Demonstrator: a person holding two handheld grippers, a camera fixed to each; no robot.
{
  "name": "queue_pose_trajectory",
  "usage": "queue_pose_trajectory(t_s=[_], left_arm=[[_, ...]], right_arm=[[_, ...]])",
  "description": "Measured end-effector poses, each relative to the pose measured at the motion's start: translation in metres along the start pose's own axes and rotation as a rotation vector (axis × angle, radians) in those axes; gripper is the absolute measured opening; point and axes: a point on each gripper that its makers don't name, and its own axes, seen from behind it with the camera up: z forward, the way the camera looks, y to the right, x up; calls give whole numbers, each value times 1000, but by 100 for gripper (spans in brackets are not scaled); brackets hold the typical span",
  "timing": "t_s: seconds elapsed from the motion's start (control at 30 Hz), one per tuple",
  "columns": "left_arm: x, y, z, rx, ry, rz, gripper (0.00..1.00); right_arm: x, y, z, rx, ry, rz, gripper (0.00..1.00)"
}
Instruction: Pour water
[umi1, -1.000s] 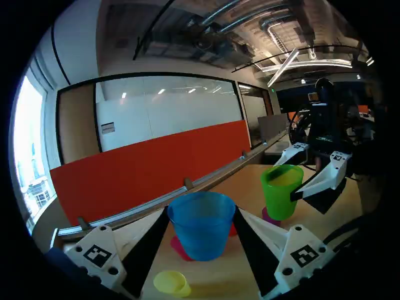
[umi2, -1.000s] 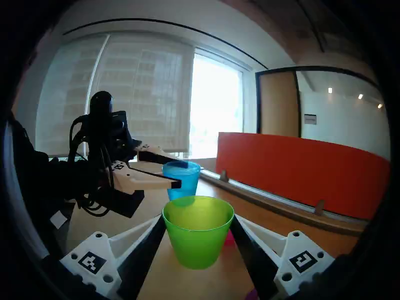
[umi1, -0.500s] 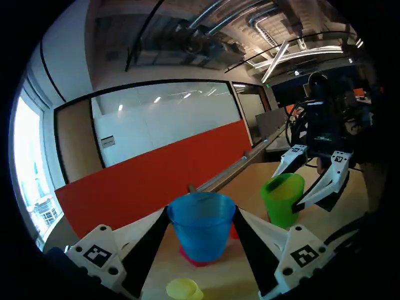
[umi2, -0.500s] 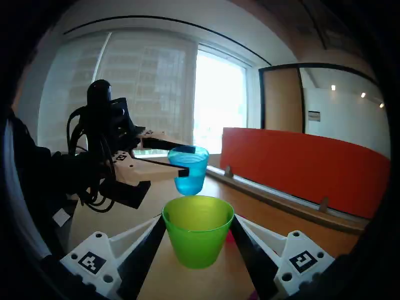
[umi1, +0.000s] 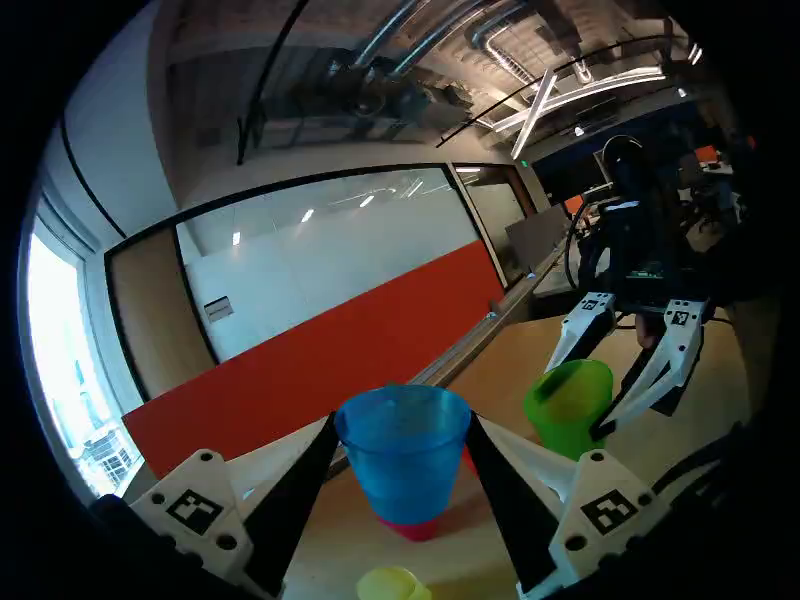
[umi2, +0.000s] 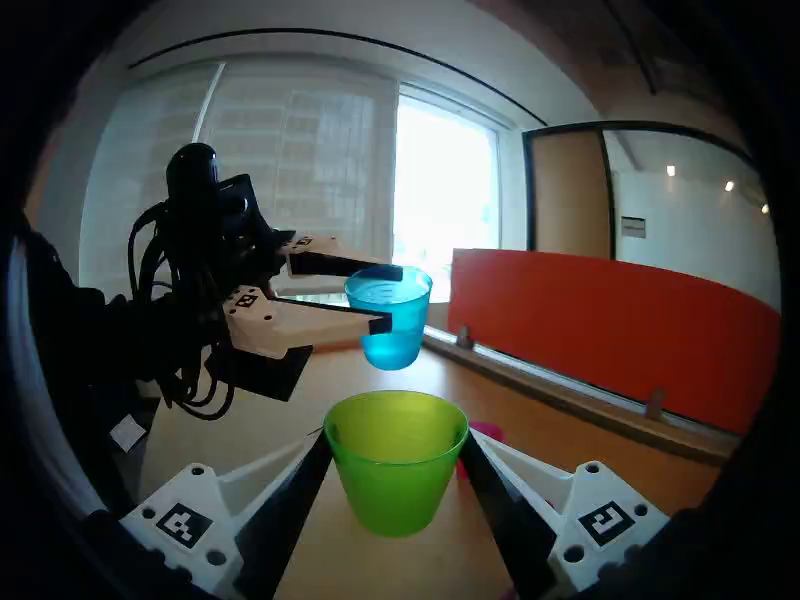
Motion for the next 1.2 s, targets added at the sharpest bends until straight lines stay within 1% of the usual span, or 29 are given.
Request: queue_pose_trajectory(t_s=[0.1, 0.37, 0.5, 0.77, 1.2], left_arm=[[3, 0, 1, -1, 6, 19, 89], [11, 5, 3, -15, 10, 89, 89], [15, 8, 3, -22, 16, 112, 89], [21, 9, 3, -23, 15, 167, 89], [37, 8, 3, -24, 22, 227, 89]], right_arm=[[-1, -1, 0, 2, 0, 0, 92], [-4, -3, 1, 10, -4, 2, 92], [-5, -4, 1, 15, -5, 4, 92], [-7, -4, 3, 13, -5, 9, 92], [-10, -4, 5, 16, -6, 19, 92]])
